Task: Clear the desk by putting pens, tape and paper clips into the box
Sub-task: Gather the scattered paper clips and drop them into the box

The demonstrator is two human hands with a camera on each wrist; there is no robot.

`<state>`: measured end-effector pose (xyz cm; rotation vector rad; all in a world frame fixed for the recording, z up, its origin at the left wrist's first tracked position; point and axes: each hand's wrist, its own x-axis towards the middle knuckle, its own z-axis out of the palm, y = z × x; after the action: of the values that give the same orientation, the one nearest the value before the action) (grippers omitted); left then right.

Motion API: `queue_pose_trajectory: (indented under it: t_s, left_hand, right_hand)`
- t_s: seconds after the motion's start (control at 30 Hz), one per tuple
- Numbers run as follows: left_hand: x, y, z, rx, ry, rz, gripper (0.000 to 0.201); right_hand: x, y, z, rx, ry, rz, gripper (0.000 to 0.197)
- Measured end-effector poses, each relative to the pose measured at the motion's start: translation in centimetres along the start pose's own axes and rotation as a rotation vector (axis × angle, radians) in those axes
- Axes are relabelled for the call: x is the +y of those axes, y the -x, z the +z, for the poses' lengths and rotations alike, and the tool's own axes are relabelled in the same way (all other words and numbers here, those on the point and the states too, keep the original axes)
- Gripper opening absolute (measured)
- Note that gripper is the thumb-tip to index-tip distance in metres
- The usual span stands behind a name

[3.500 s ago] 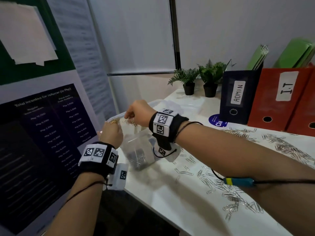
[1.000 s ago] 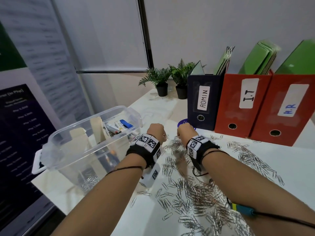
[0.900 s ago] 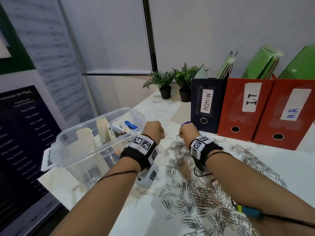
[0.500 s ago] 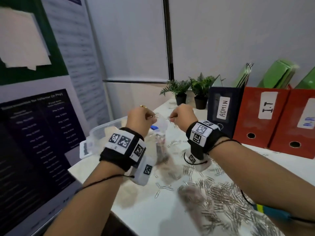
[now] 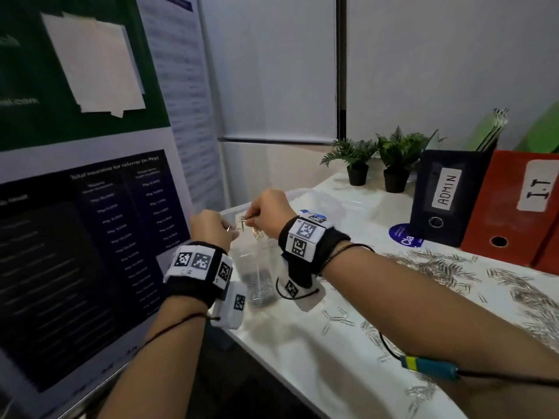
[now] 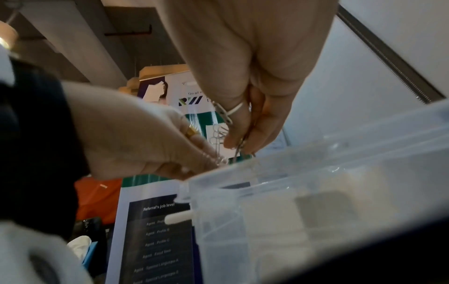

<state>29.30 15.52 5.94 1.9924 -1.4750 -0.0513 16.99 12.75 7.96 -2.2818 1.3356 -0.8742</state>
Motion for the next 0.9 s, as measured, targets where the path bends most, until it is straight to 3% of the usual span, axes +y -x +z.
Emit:
queue_pose_trajectory:
  t_s: [0.17,0.3,0.57,0.9]
  left_hand:
    - [0.8,-0.9,1.0,-0.021,-0.007,0.002,0.012]
    - [0.6,-1.7,1.9,-0.071,-0.022,0.036,0.024]
    - [0.2,-2.0,1.9,0.060,0.006,0.099,0.028]
    - [-0.5,-0.6,2.1,0.094,0.088,0.125,0.028]
  right_hand:
    - [0.0,-1.5,2.3,-0.068,0.180,0.048,0.017]
    - [0.7,-1.5,1.9,-0.150,0.232,0.049,0.034]
    - [1.2,-1.6,2.1,-0.178,0.198,-0.004,0.031]
    - [2.0,-1.4,1.4,-0.137,0.190,0.024,0.030]
